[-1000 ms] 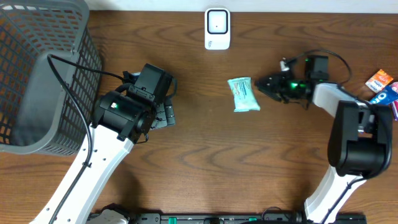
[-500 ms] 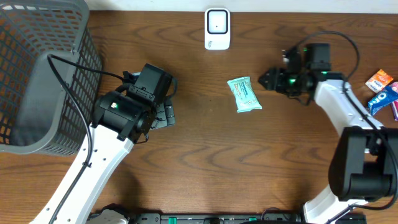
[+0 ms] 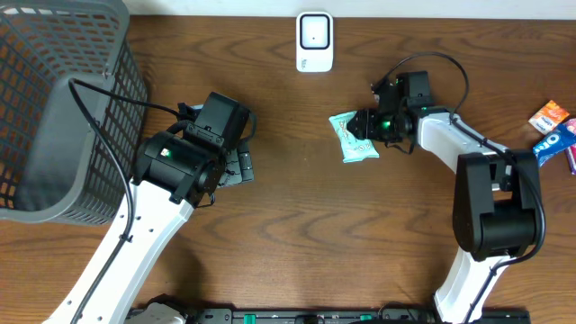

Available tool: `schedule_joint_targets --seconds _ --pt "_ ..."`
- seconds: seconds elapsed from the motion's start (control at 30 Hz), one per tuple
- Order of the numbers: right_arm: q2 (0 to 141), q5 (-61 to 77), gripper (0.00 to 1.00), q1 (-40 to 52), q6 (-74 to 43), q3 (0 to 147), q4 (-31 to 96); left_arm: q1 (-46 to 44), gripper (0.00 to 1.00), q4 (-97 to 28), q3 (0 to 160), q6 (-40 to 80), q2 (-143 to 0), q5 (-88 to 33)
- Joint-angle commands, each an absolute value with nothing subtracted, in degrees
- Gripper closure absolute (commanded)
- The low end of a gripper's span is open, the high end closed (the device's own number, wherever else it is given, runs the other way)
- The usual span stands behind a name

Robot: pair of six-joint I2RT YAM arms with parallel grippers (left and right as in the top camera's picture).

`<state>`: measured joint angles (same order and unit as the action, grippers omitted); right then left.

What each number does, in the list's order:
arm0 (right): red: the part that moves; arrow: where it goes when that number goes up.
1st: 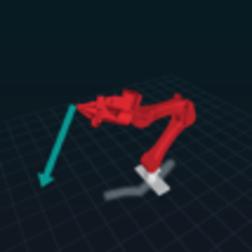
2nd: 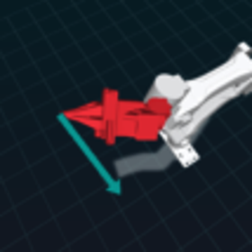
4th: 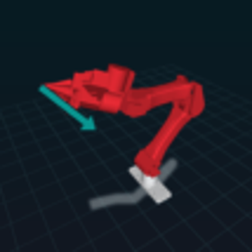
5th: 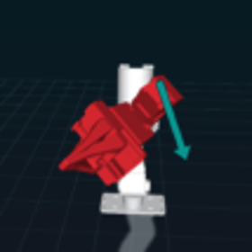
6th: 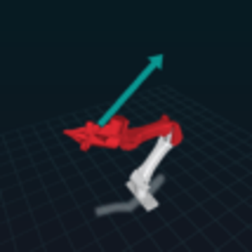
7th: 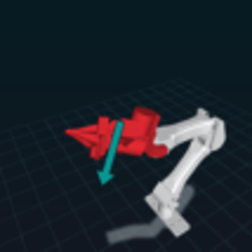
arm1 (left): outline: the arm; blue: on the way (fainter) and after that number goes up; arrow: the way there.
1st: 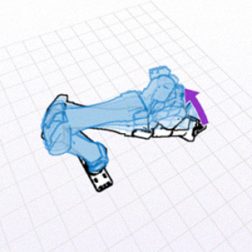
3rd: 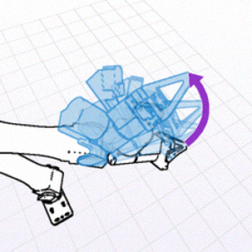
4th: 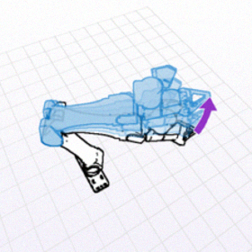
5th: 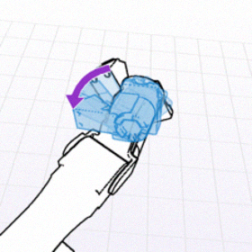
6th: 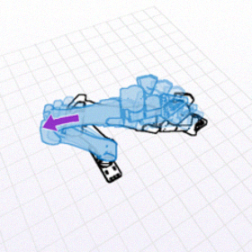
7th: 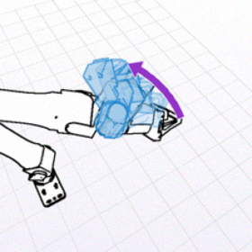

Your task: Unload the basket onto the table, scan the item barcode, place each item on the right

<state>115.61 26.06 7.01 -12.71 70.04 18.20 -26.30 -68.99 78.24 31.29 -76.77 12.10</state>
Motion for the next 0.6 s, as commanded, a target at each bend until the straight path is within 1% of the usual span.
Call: schedule_joint_targets --seconds 0.0,0.07,0.1,0.23,0.43,0.57 --pt "118.28 27.99 0.67 7.18 -13.23 70.02 19.09 -26.11 0.02 -69.17 78.15 31.38 -77.14 12.21" --pt "118.30 28.21 0.91 7.18 -13.28 70.02 19.09 -26.11 0.02 -69.17 78.15 31.38 -77.14 12.21" --pt "118.28 29.19 0.99 7.18 -13.32 70.06 18.85 -26.11 0.02 -69.17 78.15 31.38 -77.14 12.21" --pt "118.13 34.92 0.99 7.16 -17.74 70.61 15.84 -26.11 0.02 -69.17 78.15 31.38 -77.14 12.21" --pt "116.31 45.15 0.99 6.33 -28.18 74.37 5.69 -26.11 0.02 -69.17 78.15 31.38 -77.14 12.21" --pt "115.26 45.78 0.99 6.11 -31.88 78.00 0.49 -26.11 0.02 -69.17 78.15 31.38 -77.14 12.21"
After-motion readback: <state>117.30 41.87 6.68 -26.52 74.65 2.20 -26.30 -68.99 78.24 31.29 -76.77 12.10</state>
